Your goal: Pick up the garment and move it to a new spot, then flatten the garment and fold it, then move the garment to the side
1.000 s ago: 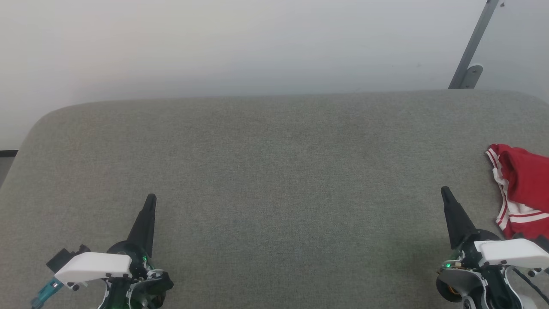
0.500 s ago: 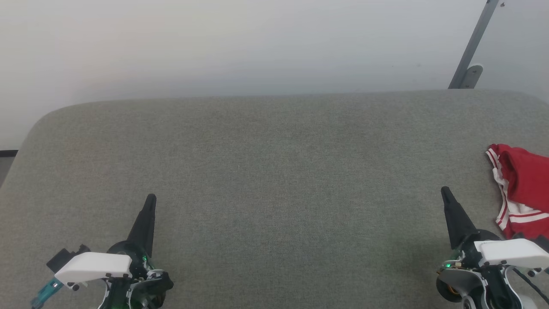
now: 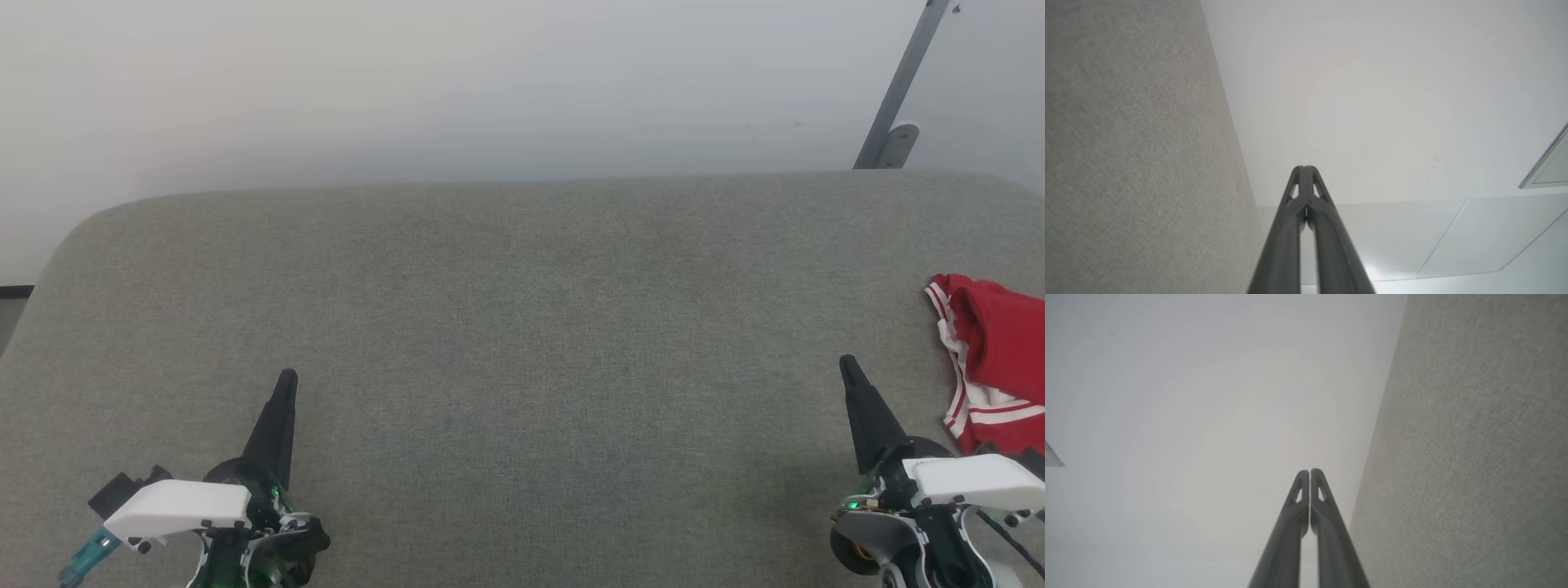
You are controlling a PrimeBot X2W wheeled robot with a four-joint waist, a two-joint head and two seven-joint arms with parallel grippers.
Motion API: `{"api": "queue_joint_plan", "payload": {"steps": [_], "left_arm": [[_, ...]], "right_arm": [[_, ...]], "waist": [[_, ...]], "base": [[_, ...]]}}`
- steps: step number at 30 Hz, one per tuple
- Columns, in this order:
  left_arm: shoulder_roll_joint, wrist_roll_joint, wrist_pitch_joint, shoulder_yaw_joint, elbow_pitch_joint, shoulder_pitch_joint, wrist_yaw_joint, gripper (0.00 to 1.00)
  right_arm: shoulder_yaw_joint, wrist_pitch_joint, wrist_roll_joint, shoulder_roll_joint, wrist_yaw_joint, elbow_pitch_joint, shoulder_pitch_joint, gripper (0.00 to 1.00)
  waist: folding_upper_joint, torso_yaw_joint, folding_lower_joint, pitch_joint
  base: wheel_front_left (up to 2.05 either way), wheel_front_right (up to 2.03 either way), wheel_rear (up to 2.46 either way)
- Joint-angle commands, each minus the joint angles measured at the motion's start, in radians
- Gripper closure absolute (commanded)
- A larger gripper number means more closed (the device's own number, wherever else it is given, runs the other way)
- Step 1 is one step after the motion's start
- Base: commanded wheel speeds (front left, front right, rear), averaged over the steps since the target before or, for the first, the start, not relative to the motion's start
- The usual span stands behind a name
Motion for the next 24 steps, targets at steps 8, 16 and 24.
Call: {"api": "queue_joint_plan", "payload": {"steps": [8, 16, 24], "left_arm": [[-0.002, -0.003, 0.002, 0.0, -0.003, -0.012, -0.003, 1.0], [-0.002, -0.003, 0.002, 0.0, -0.003, -0.012, -0.003, 1.0], [-0.002, -0.003, 0.002, 0.0, -0.003, -0.012, -0.003, 1.0]], "right_arm": [[-0.002, 0.003, 0.004, 0.004, 0.0, -0.003, -0.005, 1.0], [-0.002, 0.003, 0.004, 0.004, 0.0, -0.003, -0.005, 1.0], [-0.002, 0.003, 0.004, 0.004, 0.0, -0.003, -0.005, 1.0]], "waist": [[0.0, 0.0, 0.0, 0.0], [0.0, 0.0, 0.0, 0.0], [0.0, 0.0, 0.0, 0.0]], "base": [[0.0, 0.0, 0.0], [0.0, 0.0, 0.0], [0.0, 0.0, 0.0]]}}
